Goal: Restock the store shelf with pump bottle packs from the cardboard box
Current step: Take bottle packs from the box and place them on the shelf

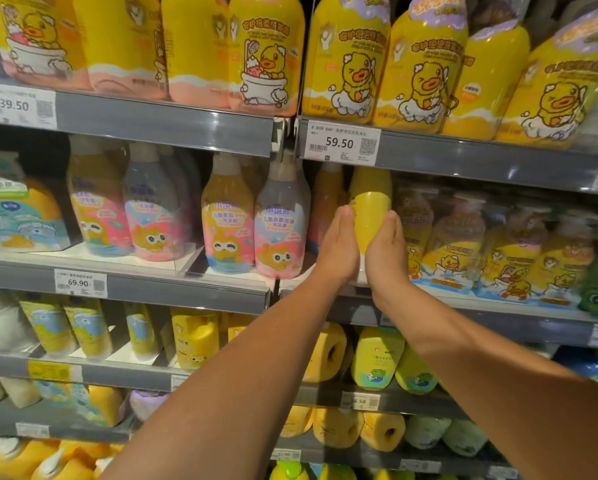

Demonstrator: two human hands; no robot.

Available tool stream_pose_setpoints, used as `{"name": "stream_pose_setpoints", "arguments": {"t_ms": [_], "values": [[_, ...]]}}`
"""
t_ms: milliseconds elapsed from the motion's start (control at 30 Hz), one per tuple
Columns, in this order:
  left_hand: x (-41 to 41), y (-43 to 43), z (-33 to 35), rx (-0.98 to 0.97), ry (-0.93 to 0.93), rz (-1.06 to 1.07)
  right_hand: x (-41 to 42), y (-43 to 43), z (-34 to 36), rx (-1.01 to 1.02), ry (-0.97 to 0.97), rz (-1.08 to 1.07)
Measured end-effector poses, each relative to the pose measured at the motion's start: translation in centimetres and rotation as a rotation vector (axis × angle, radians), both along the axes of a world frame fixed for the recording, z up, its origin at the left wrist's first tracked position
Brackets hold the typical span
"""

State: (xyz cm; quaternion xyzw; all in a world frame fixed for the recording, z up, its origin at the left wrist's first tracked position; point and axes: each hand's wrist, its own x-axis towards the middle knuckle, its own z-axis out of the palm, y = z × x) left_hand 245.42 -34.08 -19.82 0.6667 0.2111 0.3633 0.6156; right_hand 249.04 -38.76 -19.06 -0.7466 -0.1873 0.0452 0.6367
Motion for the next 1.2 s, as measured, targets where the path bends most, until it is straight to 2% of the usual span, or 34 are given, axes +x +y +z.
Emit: {"name": "stream_pose_setpoints", "arguments": {"t_ms": [133, 233, 333, 433, 567, 667, 767, 867, 967, 1100, 1200], "values": [[0.0, 0.8, -0.3, 0.094, 0.128, 0.042, 0.4, 0.9, -0.8, -0.039, -0.067, -0.016], [0.6, 1.2, -0.6, 0.118, 0.198, 0.051, 1.1, 1.5, -1.4, -0.019, -0.020, -0.041], [0.6, 1.2, -0.8, 0.124, 0.172, 0.027, 1.4, 1.8, -2.1, 0.011, 0.046, -0.055], [0.5, 1.4, -1.2, 0.046, 0.141, 0.021, 1.8, 2.2, -2.4, 0.010, 0.139, -0.045], [1.2, 1.7, -2.0, -0.225, 0.120, -0.059, 2.4, 2.6, -1.9, -0.009, 0.299, -0.023], [0.7, 1.5, -0.6, -0.361, 0.057, -0.033, 2.4, 3.0, -1.2, -0.003, 0.371, -0.032], [0.4, 0.7, -0.6, -0.498, -0.048, -0.035, 2.3, 2.3, -1.0, 0.143, 0.521, -0.036], [-0.5, -0.7, -0.5, -0.526, -0.119, -0.062, 1.0, 0.7, -1.2, 0.263, 0.520, 0.111], [-0.4, -0.9, -0.4, -0.546, -0.143, -0.105, 0.5, 0.4, -1.8, 0.348, 0.493, 0.170], [0.3, -0.2, -0.4, -0.569, -0.081, -0.051, 0.9, 1.2, -1.4, 0.397, 0.560, 0.169], [0.8, 0.7, -0.5, -0.629, -0.124, -0.057, 1.5, 2.0, -1.0, 0.365, 0.550, 0.146]]}}
